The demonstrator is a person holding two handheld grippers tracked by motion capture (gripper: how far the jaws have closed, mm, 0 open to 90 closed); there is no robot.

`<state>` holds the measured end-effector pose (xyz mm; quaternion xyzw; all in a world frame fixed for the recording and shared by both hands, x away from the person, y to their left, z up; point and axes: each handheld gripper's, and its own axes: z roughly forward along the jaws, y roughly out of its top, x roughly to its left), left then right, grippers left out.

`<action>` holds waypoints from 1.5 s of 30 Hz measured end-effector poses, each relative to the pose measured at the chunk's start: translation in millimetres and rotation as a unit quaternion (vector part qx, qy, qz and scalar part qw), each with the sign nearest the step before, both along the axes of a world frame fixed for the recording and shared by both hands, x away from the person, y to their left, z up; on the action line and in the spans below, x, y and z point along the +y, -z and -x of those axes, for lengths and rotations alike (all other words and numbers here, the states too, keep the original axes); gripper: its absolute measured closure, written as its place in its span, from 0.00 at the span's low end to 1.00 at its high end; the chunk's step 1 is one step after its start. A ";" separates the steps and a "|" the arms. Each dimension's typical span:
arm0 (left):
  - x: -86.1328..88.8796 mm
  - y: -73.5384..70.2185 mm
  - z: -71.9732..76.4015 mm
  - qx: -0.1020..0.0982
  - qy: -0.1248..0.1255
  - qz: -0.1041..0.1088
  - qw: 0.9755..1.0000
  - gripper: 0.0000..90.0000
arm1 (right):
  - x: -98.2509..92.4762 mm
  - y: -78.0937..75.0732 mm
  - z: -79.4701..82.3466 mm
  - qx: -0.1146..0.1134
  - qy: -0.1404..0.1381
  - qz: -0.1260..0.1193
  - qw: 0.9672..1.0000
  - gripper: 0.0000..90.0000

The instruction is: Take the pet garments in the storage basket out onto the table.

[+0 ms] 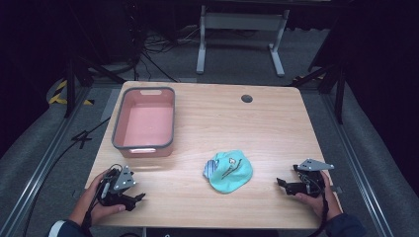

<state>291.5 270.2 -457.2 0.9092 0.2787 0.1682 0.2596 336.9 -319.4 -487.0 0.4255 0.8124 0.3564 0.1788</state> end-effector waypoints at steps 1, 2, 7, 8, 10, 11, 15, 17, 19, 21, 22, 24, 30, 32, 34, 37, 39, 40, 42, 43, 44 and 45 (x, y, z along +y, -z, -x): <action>1.9 1.7 0.7 0.003 -0.003 0.006 1.000 0.21 | -0.1 0.0 0.0 0.000 0.000 0.001 1.000 0.14; 4.7 3.9 1.4 0.008 -0.007 0.014 1.000 0.21 | 0.0 0.0 0.0 0.000 0.000 0.000 1.000 0.14; 19.4 15.9 3.1 0.020 -0.029 0.064 0.997 0.18 | -0.1 0.0 -0.1 0.000 0.000 0.001 1.000 0.14; 21.9 17.4 3.0 0.025 -0.028 0.073 0.997 0.19 | -0.1 0.0 0.0 0.000 0.000 0.001 1.000 0.14; 28.2 21.6 3.0 0.027 -0.035 0.097 0.994 0.18 | -0.1 0.0 -0.1 0.000 0.000 0.000 1.000 0.14; 30.6 24.0 3.7 0.023 -0.038 0.110 0.993 0.17 | -0.1 0.0 0.0 0.000 0.000 0.001 1.000 0.14; 31.9 25.2 5.5 0.020 -0.044 0.114 0.992 0.17 | -0.1 0.0 0.0 0.000 0.000 0.000 1.000 0.14; 31.9 25.1 5.7 0.019 -0.045 0.113 0.992 0.17 | -0.1 0.0 0.0 0.000 0.000 0.000 1.000 0.14; 31.8 25.1 6.2 0.020 -0.047 0.113 0.992 0.16 | -0.2 0.1 0.0 0.000 -0.001 0.000 1.000 0.14; 31.7 25.1 6.3 0.020 -0.047 0.113 0.992 0.16 | -0.1 0.0 0.0 0.000 0.000 0.000 1.000 0.14; 31.7 25.1 6.3 0.020 -0.048 0.113 0.992 0.16 | -0.1 0.0 0.0 0.000 0.000 0.000 1.000 0.14; 31.7 25.2 6.3 0.020 -0.048 0.113 0.992 0.16 | -0.1 0.1 0.0 0.000 -0.001 0.000 1.000 0.14; 31.7 25.2 6.3 0.020 -0.048 0.113 0.992 0.16 | 0.0 0.0 1.1 -0.002 -0.001 0.003 1.000 0.14; 31.6 25.2 6.3 0.020 -0.048 0.113 0.992 0.16 | 0.3 -0.1 2.6 -0.001 0.002 0.001 1.000 0.15; 31.6 25.2 6.3 0.020 -0.048 0.113 0.992 0.16 | 0.1 0.0 3.4 -0.002 0.002 0.002 1.000 0.15; 31.6 25.2 6.4 0.020 -0.049 0.113 0.992 0.16 | 0.0 0.0 3.3 -0.002 0.002 0.002 1.000 0.15; 31.6 25.2 6.4 0.020 -0.049 0.113 0.992 0.16 | 0.0 0.0 3.3 -0.002 0.002 0.002 1.000 0.15; 31.6 25.2 6.4 0.020 -0.049 0.113 0.992 0.16 | 0.0 0.0 3.3 -0.002 0.001 0.002 1.000 0.15; 31.6 25.2 6.3 0.020 -0.049 0.113 0.992 0.16 | 0.0 0.0 3.3 -0.002 0.002 0.002 1.000 0.15; 31.6 25.2 6.3 0.020 -0.049 0.113 0.992 0.16 | 0.0 0.0 3.3 -0.002 0.002 0.002 1.000 0.15; 31.6 25.2 6.3 0.020 -0.049 0.113 0.992 0.16 | 0.0 0.0 3.3 -0.002 0.001 0.002 1.000 0.15; 31.6 25.2 6.3 0.020 -0.049 0.112 0.992 0.16 | 0.0 0.0 3.3 -0.002 0.001 0.002 1.000 0.15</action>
